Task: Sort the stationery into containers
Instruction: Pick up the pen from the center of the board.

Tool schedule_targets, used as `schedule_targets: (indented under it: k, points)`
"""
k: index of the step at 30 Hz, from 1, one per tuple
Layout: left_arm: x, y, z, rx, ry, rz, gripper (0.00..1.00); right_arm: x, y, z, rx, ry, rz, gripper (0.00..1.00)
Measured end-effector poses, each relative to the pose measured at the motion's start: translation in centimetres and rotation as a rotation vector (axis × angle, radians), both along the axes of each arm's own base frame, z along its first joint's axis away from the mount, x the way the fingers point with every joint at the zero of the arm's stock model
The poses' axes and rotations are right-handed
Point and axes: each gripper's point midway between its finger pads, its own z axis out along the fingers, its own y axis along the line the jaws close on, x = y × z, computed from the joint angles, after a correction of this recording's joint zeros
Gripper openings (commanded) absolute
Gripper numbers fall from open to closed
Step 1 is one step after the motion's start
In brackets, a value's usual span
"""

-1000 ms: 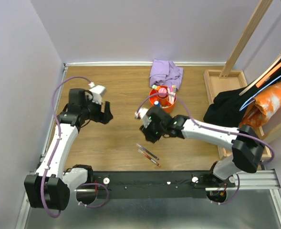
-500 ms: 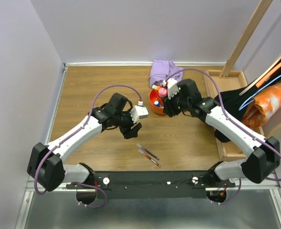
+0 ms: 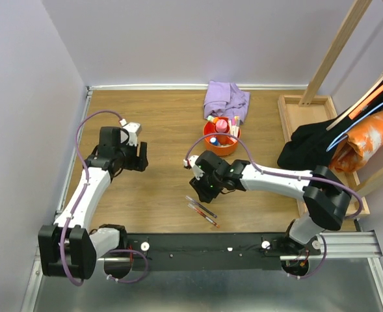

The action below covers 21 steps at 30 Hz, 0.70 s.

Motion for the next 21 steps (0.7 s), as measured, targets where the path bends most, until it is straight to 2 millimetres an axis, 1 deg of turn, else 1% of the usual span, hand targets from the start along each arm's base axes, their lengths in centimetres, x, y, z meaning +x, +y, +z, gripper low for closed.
schedule_targets:
  k: [2,7,12,18,21]
  points:
    - [0.2,0.7,0.8,-0.014,-0.028,0.054,0.81,-0.1,0.1,-0.9,-0.016,0.019,-0.021,0.47]
    - [0.6,2.9,2.6,-0.036,-0.113,0.172,0.82,-0.9,0.6,-2.3,-0.044,0.051,-0.041,0.45]
    - [0.6,4.6,3.3,-0.042,-0.159,0.245,0.82,-1.7,1.5,-3.0,-0.061,0.066,-0.023,0.44]
    - [0.3,5.6,4.2,-0.056,-0.197,0.292,0.82,-1.7,1.7,-4.1,-0.090,0.076,-0.029,0.42]
    - [0.2,5.8,4.8,-0.066,-0.214,0.305,0.83,-1.4,1.9,-4.4,-0.094,0.072,-0.034,0.36]
